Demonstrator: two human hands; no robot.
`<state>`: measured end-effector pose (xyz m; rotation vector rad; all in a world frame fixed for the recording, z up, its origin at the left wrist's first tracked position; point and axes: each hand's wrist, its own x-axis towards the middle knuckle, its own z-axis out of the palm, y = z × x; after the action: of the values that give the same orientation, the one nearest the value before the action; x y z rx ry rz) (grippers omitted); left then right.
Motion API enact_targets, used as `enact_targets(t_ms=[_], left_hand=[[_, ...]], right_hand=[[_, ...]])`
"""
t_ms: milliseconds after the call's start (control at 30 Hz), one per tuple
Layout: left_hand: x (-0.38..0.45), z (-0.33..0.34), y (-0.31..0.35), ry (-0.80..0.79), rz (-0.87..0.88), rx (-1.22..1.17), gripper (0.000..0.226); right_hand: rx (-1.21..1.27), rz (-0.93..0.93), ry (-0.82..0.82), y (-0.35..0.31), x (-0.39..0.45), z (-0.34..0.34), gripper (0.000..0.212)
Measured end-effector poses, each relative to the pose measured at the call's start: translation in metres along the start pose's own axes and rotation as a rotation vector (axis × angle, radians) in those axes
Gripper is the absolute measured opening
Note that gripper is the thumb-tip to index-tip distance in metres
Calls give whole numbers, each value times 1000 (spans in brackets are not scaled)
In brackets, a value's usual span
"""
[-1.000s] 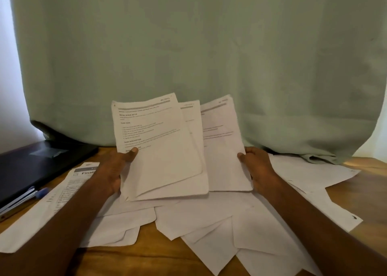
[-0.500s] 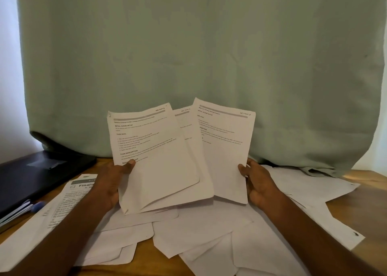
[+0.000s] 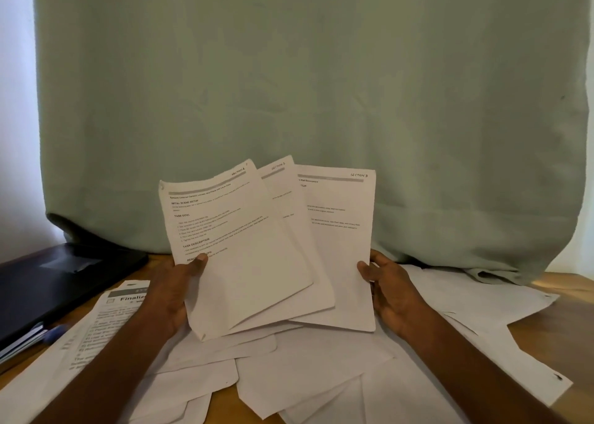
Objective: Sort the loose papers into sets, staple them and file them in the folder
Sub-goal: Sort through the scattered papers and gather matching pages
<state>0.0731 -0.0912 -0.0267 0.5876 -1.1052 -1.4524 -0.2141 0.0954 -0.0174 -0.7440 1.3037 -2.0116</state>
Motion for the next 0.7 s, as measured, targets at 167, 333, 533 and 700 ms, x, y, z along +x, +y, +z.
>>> enact_targets(t_ms=[167, 333, 533, 700], left_hand=[[1, 0, -3, -52, -17, 9, 28], [-2, 5, -7, -100, -22, 17, 36], [-9, 11, -4, -144, 1, 27, 29], [-9, 11, -2, -130, -14, -4, 27]], right_hand=[[18, 21, -44, -1, -5, 5, 33], [17, 33, -116, 0, -9, 12, 31], [-20, 48, -198, 3, -17, 22, 35], [34, 10, -188, 3, -19, 29, 33]])
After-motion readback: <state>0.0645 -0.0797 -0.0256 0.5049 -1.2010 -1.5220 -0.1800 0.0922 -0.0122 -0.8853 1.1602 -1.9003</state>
